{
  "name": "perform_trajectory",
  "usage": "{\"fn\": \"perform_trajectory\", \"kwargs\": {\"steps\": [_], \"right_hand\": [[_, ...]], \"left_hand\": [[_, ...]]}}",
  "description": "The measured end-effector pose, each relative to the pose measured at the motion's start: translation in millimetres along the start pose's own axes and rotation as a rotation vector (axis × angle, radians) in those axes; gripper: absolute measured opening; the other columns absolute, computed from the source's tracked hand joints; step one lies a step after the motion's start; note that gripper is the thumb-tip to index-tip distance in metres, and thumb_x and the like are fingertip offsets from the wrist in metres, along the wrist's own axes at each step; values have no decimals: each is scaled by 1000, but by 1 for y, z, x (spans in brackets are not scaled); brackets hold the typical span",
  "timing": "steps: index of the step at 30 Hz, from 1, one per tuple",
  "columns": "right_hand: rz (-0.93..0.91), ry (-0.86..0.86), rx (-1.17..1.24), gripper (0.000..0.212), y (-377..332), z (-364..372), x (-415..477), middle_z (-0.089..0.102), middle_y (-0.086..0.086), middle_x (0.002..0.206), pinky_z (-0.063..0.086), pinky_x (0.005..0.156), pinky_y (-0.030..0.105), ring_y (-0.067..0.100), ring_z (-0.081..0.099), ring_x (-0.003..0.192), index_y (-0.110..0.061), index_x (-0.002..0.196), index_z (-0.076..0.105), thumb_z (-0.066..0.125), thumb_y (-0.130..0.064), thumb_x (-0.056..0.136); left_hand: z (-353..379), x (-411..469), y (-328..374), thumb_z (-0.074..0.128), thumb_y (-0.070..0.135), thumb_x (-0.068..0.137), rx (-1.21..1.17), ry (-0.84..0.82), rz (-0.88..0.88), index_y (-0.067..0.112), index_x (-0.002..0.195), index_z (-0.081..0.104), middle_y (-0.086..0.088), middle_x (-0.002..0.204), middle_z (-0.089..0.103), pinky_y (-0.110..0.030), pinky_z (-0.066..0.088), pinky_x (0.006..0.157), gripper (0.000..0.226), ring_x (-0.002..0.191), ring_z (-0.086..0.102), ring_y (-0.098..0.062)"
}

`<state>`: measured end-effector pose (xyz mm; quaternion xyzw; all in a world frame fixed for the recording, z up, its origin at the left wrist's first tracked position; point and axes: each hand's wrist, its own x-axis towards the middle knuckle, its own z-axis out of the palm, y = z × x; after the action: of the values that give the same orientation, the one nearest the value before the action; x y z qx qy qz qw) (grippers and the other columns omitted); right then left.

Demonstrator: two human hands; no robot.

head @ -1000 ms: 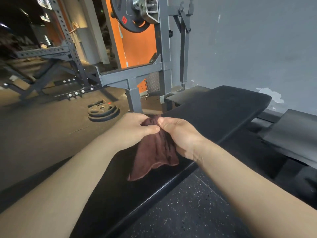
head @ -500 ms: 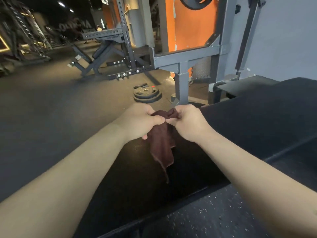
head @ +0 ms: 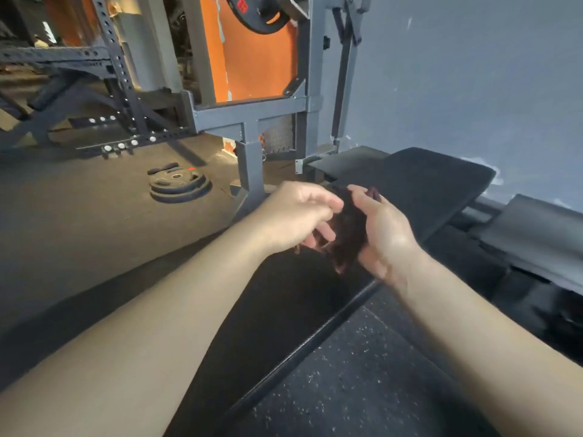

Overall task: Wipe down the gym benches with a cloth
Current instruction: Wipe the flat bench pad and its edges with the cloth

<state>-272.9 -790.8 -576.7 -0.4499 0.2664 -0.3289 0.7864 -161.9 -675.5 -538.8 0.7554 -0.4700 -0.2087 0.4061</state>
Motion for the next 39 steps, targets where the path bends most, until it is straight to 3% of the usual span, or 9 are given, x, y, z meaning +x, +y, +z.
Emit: {"fn": "perform_trajectory", "kwargs": {"steps": [9, 14, 19, 22, 25, 28, 30, 33, 39], "right_hand": [[-449, 669, -592, 29, -2, -107, -5, 66, -9, 119, 57, 77, 33, 11, 65, 85, -31, 132, 59, 53, -26, 104], [-211, 515, -661, 46, 65, -92, 2, 54, 0, 142, 44, 104, 36, 19, 57, 118, -33, 150, 45, 46, -32, 104], [-121, 531, -655, 59, 90, -56, 15, -13, -6, 170, 11, 124, 42, 21, 8, 156, -28, 162, 14, 30, -38, 106], [-81, 503, -726, 53, 78, -77, 32, -9, -2, 170, 28, 115, 55, 30, 12, 154, -22, 157, 23, 23, -29, 104], [-105, 506, -750, 56, 68, -91, 40, 1, 1, 170, 43, 62, 40, 37, 32, 144, -29, 159, 18, 25, -29, 104], [-147, 497, -717, 60, 70, -93, 36, -2, -4, 171, 46, 99, 53, 32, 26, 150, -39, 161, 3, 26, -37, 105], [-171, 472, -662, 59, 86, -86, 19, -2, -5, 171, 22, 123, 45, 25, 15, 155, -36, 162, 4, 27, -35, 108], [-201, 355, -627, 58, 117, -66, -29, -6, -11, 169, 3, 117, 21, 9, 2, 155, -32, 163, 4, 29, -32, 111], [-191, 280, -692, 58, 106, -82, -9, -13, -8, 169, 4, 127, 36, 12, -4, 156, -29, 163, 1, 27, -34, 111]], "left_hand": [[71, 35, -1, 59, 41, 97, 632, -291, -25, 17, 134, 60, -6, 134, 61, -42, 53, 98, 44, 119, 58, -29], [88, 32, -13, 47, 24, 100, 837, -414, -95, 13, 140, 51, -13, 145, 49, -42, 47, 96, 42, 136, 40, -33], [72, 20, -30, 39, 5, 93, 798, -505, -144, 27, 158, 33, -11, 165, 23, -47, 41, 112, 69, 144, 38, -31], [71, 19, -39, 38, 8, 92, 752, -479, -124, 32, 158, 32, -7, 164, 23, -46, 41, 113, 71, 142, 40, -35], [77, 17, -41, 39, 10, 87, 744, -417, -137, 33, 152, 41, -8, 161, 26, -48, 44, 110, 69, 134, 45, -42], [83, 13, -36, 40, 12, 87, 729, -364, -173, 30, 149, 46, -10, 158, 28, -48, 44, 109, 65, 131, 47, -43], [85, 11, -32, 40, 12, 85, 719, -346, -182, 29, 147, 49, -8, 157, 30, -47, 44, 109, 65, 131, 47, -41], [88, 9, -24, 40, 10, 85, 719, -339, -214, 28, 148, 48, -8, 159, 32, -46, 42, 112, 66, 137, 45, -37], [94, 16, -8, 55, 20, 92, 756, -314, -228, 19, 141, 56, -6, 146, 53, -39, 46, 108, 49, 130, 52, -28]]}}
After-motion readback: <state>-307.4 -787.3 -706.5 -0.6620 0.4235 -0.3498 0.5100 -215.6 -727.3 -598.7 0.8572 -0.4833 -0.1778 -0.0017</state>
